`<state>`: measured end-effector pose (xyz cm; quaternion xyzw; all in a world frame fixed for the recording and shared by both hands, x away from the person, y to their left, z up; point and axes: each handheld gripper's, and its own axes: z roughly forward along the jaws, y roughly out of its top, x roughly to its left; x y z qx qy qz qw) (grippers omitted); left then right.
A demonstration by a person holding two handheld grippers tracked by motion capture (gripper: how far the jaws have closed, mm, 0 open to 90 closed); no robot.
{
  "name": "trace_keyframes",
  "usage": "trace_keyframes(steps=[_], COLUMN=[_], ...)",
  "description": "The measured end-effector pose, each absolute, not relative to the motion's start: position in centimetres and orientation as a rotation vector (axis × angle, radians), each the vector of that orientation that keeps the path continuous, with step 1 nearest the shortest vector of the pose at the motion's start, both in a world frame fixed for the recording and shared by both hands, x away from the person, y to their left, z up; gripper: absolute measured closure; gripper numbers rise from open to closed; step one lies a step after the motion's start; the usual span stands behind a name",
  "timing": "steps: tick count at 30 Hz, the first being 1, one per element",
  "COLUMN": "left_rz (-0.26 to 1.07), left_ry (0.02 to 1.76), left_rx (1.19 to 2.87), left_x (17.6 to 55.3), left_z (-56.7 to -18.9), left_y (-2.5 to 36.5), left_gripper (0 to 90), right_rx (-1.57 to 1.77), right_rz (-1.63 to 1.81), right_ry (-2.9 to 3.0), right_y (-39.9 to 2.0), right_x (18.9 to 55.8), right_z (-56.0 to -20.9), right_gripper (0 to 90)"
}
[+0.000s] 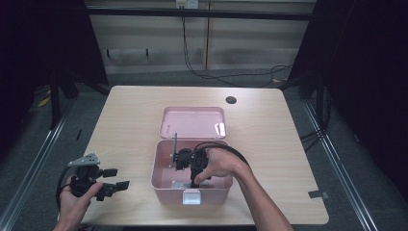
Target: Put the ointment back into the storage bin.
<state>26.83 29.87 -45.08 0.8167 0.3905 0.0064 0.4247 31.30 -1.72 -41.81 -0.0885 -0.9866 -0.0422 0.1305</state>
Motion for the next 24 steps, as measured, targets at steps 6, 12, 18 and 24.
trace_keyframes(steps=[6, 12, 18, 24], left_rz=[0.010, 0.009, 0.008, 0.007], left_ry=[0.979, 0.978, 0.977, 0.977], left_rx=[2.043, 2.044, 2.044, 2.044], left_x=[26.8, 26.9, 26.9, 26.8], left_z=[-45.1, -45.1, -45.1, -45.1], left_y=[29.8, 29.8, 29.8, 29.8], left_gripper=[20.0, 20.0, 20.0, 20.0], right_rx=[-0.260, -0.253, -0.243, -0.221], right_rz=[-0.145, -0.136, -0.118, -0.087], right_ry=[-2.863, -2.848, -2.830, -2.824], right_y=[-1.5, -1.2, -0.8, -0.3], right_x=[31.5, 31.5, 31.6, 31.6], right_z=[-42.5, -43.0, -43.6, -44.1], right_gripper=[72.4, 72.4, 72.4, 72.4])
